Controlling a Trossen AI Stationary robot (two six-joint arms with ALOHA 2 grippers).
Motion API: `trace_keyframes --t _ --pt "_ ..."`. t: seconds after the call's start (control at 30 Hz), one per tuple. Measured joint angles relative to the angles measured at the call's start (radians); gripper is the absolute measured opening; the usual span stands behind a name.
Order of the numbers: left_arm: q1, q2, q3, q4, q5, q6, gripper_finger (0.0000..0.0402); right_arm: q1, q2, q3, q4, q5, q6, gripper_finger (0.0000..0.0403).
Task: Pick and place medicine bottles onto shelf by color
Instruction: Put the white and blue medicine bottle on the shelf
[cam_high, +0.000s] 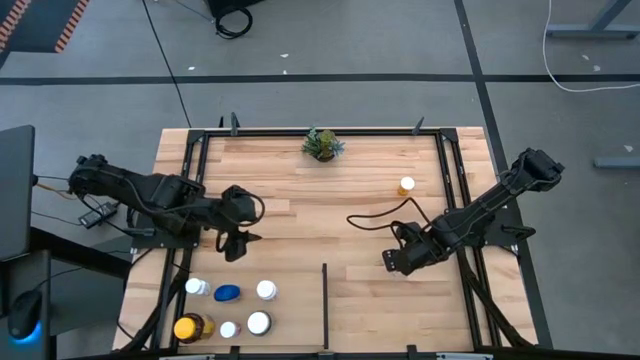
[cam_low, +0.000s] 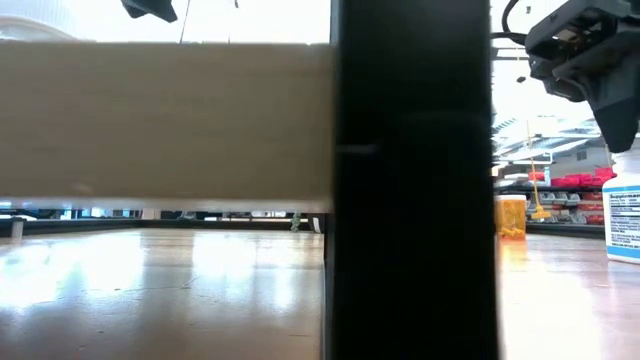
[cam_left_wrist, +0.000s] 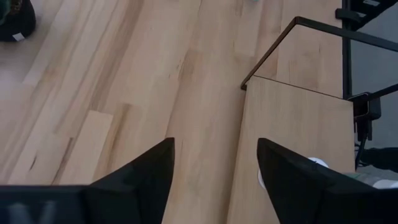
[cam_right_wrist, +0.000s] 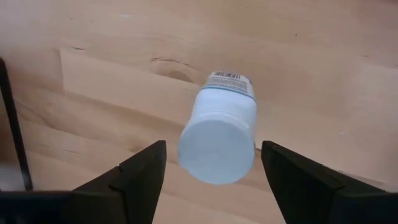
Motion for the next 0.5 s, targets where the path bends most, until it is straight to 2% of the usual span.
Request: trace_keyframes --t 0.1,0.37,0.5 --pt "0.000 0.001 0.000 0.001 0.000 0.005 0.0231 0.000 0.000 0.000 0.000 -0.001 -0.012 0.0250" --pt "0.000 0.001 0.000 -0.002 0.000 0.010 0.0229 0.001 -0.005 0.005 0.014 -0.003 -0.033 0.0158" --pt "0.000 0.001 0.000 -0.002 0.000 0.012 0.0228 0.001 -0.004 0.005 0.006 -0.003 -0.043 0.0138"
